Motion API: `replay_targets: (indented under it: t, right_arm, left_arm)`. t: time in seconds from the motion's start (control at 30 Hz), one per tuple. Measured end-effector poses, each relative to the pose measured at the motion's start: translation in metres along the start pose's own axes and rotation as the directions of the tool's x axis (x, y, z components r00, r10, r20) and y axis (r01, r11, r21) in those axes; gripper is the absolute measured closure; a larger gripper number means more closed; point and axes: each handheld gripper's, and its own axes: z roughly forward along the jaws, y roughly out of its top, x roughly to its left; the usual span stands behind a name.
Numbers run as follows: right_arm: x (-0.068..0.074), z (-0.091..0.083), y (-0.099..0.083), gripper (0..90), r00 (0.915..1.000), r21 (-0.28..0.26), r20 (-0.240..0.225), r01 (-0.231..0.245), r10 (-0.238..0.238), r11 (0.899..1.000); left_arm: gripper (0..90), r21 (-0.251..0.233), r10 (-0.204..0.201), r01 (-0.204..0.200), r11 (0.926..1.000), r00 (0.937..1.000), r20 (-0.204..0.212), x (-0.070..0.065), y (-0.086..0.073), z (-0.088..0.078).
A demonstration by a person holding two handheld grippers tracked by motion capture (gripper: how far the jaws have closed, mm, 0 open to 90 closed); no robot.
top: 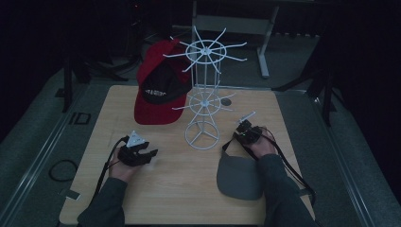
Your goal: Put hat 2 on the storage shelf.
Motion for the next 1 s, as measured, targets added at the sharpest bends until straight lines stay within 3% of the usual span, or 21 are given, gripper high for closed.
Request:
replay_targets:
  t: [0.23, 0.43, 1.0]
  right_arm:
    - [-0.001, -0.014, -0.007, 88.1, 0.9976, -0.092, 0.069, 0.012, -0.005, 0.996]
    - [-0.001, -0.039, -0.01, 88.1, 0.9949, -0.196, 0.1, 0.008, 0.012, 0.98]
    - [0.008, -0.093, -0.012, 88.2, 0.9818, -0.356, 0.19, 0.062, 0.007, 0.932]
  left_arm:
    - [47.8, 0.0, 0.001, -0.001, 1.0, 1.0, -0.002, -0.001, 0.0, 0.0]
    - [47.8, 0.0, 0.001, -0.001, 1.0, 1.0, -0.001, -0.001, 0.0, 0.001]
    - [47.7, -0.002, 0.0, 0.0, 1.0, 1.0, -0.001, -0.001, 0.0, 0.001]
